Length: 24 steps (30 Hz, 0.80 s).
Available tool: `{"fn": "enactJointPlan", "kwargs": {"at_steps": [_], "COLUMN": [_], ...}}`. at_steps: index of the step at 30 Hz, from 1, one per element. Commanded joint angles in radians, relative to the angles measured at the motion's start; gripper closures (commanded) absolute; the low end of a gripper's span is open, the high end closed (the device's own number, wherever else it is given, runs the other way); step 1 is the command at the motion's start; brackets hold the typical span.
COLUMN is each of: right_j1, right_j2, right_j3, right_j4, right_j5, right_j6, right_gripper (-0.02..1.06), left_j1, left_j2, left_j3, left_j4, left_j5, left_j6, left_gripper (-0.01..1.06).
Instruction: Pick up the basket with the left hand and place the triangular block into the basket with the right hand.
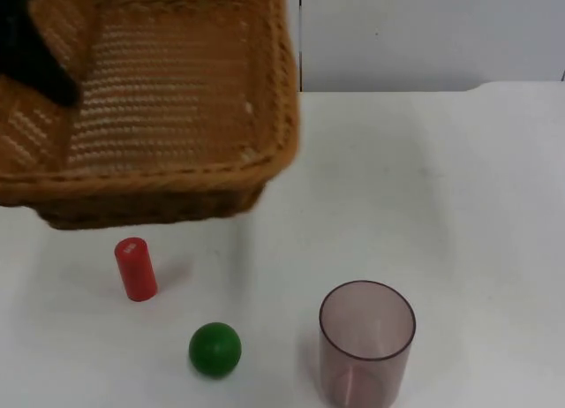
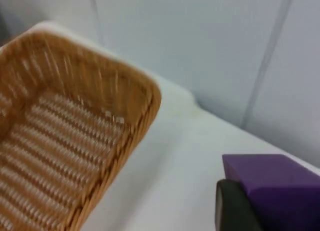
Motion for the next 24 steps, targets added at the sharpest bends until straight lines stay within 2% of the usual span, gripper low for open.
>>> {"fn": "enactJointPlan", "kwargs": {"at_steps": [1,2,6,13,18,22,24], "right_j1": [-0.052,-0.052,-0.112,-0.138,-0.134,-0.134,-0.130], "right_j2": [-0.118,-0.118,-0.235,-0.328,-0.336,-0.336,-0.331], "right_j3": [0.057,0.057,0.105,0.176,0.239,0.248,0.248], "right_j4": [-0.061,-0.061,-0.091,-0.095,-0.086,-0.021,-0.005], "right_j5": [0.043,0.043,0.113,0.167,0.153,0.059,0.044], "right_j6": [0.061,0.061,0.079,0.079,0.079,0.038,0.021], "right_gripper": [1.05,1.05,1.05,1.05,1.05,1.05,1.05], "left_j1": [-0.088,-0.088,-0.205,-0.318,-0.365,-0.376,-0.376], "left_j2": [0.039,0.039,0.104,0.209,0.255,0.271,0.271], "left_j3": [-0.002,-0.002,-0.006,-0.094,-0.174,-0.228,-0.233], "left_j4": [-0.073,-0.073,-0.135,-0.160,-0.149,-0.075,-0.075], "left_j5": [-0.048,-0.048,-0.108,-0.104,-0.088,-0.075,-0.075], "left_j6": [-0.025,-0.025,-0.036,-0.048,-0.103,-0.163,-0.163], "left_gripper": [1.05,1.05,1.05,1.05,1.05,1.05,1.05]}}
